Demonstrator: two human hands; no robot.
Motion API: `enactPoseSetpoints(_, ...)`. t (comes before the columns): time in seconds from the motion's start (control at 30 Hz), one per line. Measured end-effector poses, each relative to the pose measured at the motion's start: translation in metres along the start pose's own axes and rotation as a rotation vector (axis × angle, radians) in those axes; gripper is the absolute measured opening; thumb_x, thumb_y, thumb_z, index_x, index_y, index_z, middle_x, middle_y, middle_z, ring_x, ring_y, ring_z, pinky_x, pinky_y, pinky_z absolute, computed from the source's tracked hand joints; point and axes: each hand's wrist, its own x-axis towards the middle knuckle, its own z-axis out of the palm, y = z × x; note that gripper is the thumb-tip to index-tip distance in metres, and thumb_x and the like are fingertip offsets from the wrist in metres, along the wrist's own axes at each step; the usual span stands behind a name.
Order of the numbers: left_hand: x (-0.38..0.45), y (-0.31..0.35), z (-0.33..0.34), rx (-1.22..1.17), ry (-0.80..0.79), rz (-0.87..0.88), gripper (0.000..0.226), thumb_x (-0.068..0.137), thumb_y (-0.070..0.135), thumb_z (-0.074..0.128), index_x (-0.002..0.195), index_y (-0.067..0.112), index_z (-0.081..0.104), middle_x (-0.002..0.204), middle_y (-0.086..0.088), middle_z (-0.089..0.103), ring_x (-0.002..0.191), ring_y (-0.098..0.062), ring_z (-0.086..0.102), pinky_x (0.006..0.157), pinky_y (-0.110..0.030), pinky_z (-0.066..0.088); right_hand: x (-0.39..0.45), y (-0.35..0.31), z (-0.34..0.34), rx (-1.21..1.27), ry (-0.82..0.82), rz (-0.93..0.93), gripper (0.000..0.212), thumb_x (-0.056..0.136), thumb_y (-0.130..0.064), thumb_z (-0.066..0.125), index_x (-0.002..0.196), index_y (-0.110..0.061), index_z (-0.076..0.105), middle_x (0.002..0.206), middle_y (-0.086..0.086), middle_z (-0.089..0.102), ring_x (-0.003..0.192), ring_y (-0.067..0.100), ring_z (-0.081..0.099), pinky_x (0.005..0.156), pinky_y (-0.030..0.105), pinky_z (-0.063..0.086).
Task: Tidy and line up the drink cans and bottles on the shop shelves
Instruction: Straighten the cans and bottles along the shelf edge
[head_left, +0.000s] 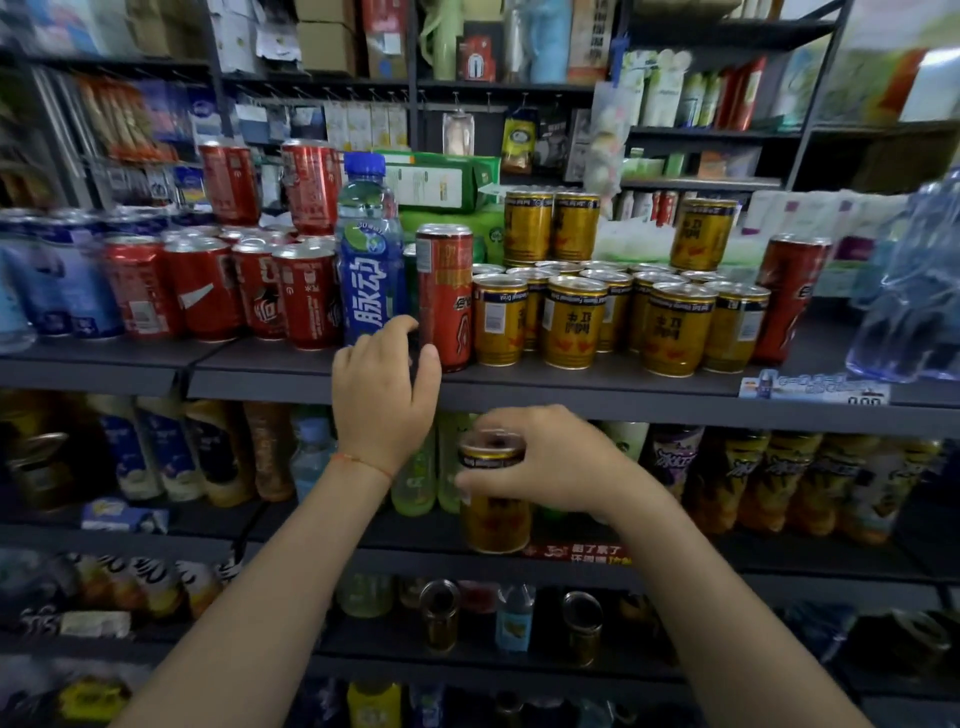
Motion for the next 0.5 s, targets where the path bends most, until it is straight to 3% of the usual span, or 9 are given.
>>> enactPoseSetpoints(0.13,0.027,0.023,-0.008,0.054,0.058,0.194,0.018,0.089,0.022,0.051,0.099,0.01,0.061,0.093,-0.006,0.06,0.084,-0.025,0.055,0.075,-0.037,0.04,-0.005,-0.015,-0.053,0.079,0.25,-0.109,0.043,0.078,-0.068,0.062,0.103,-0.033,0.066,0.094,-0.014,0.069,0.086,0.003,0.064,0.073,0.04,0.058)
enactPoseSetpoints(0.27,0.044,0.048,-0.004,0.129,0.042,0.414,0.016,0.086,0.019,0.054,0.095,0.01,0.064,0.095,-0.008,0.062,0.082,-0.028,0.056,0.072,-0.038,0.038,0.017,-0.006,-0.101,0.071,0.626,-0.103,0.056,0.081,-0.062,0.067,0.126,-0.029,0.061,0.112,-0.009,0.066,0.099,0.006,0.061,0.081,0.025,0.053)
enactPoseSetpoints(0.37,0.05,0.064,0.006,0.2,-0.154,0.398,0.037,0.089,0.027,0.047,0.119,0.011,0.06,0.119,-0.009,0.06,0.075,-0.028,0.064,0.056,-0.034,0.043,0.046,0.009,-0.134,0.01,0.79,-0.042,0.07,0.081,-0.061,0.068,0.138,-0.024,0.051,0.126,-0.003,0.059,0.111,0.01,0.052,0.084,0.018,0.036)
enactPoseSetpoints(0.43,0.053,0.074,0.017,0.308,-0.288,0.312,0.055,0.092,0.034,0.046,0.142,0.014,0.04,0.145,-0.009,0.043,0.077,-0.026,0.067,0.051,-0.031,0.042,0.069,0.019,-0.151,-0.012,0.807,0.003,0.074,0.081,-0.062,0.068,0.14,-0.023,0.048,0.13,0.0,0.057,0.117,0.015,0.052,0.086,0.022,0.037)
enactPoseSetpoints(0.5,0.056,0.081,0.027,0.383,-0.359,0.245,0.064,0.095,0.039,0.045,0.15,0.014,0.024,0.152,-0.009,0.032,0.081,-0.026,0.068,0.052,-0.03,0.039,0.093,0.026,-0.161,0.01,0.751,0.032,0.075,0.081,-0.059,0.07,0.139,-0.019,0.047,0.132,0.003,0.057,0.118,0.019,0.054,0.087,0.027,0.042)
